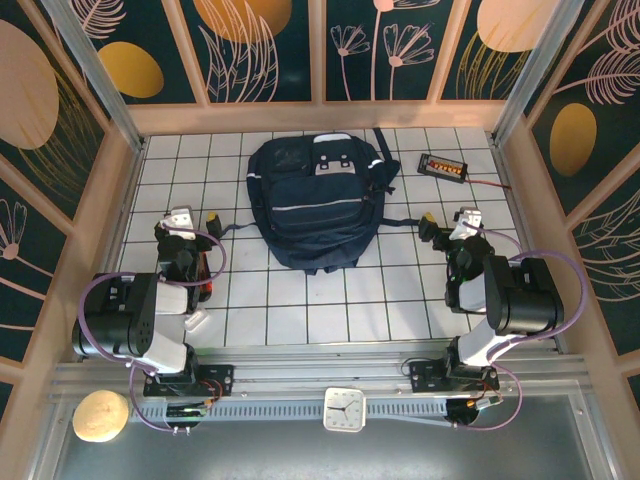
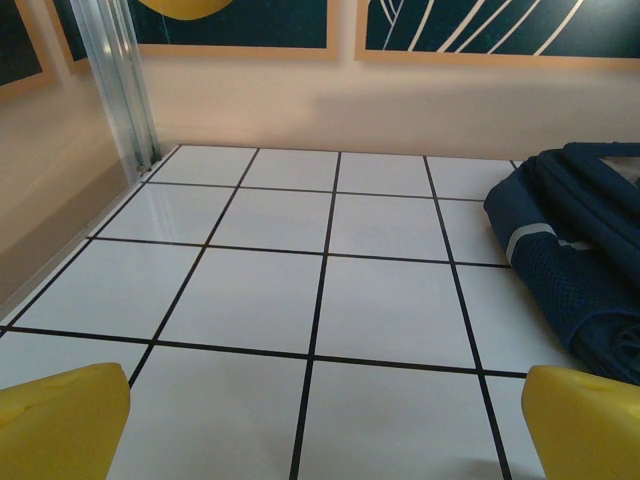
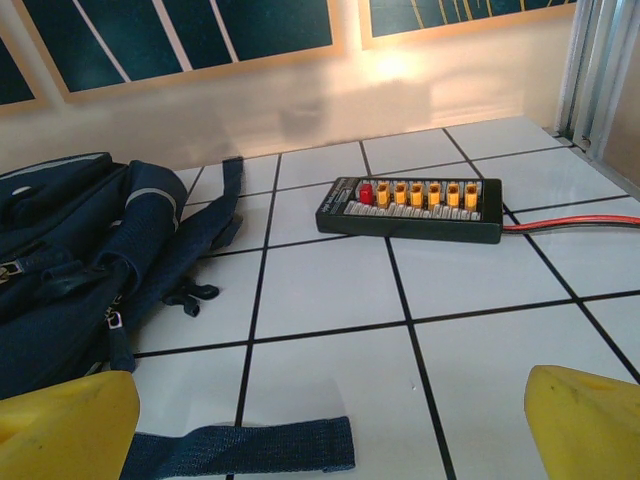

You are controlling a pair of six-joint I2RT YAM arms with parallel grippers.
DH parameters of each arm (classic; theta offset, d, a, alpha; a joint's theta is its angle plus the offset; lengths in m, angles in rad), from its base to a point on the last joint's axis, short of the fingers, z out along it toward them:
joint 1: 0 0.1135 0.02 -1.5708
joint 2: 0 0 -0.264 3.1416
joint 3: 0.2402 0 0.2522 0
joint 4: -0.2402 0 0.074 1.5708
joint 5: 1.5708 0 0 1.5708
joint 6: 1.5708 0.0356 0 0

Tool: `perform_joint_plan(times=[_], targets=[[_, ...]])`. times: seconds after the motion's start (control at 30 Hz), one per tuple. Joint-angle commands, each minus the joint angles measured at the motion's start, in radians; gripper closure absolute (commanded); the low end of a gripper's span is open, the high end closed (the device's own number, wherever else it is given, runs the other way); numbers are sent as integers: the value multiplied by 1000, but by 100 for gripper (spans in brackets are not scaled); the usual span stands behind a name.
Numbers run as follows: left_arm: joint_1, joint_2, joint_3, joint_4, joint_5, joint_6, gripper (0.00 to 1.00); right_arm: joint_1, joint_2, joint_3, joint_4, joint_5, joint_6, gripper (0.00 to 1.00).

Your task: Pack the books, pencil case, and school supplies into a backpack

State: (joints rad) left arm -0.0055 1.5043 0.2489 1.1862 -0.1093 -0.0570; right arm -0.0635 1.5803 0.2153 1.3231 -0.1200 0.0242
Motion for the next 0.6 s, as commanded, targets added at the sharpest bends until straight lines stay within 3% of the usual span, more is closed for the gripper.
perform_joint_plan(times=[0.0, 0.57], targets=[[7, 10, -5, 63, 8, -19, 1, 9, -15, 6, 6, 23, -10, 1], [7, 9, -5, 63, 8, -18, 1, 12, -14, 7, 5, 26, -12, 1]])
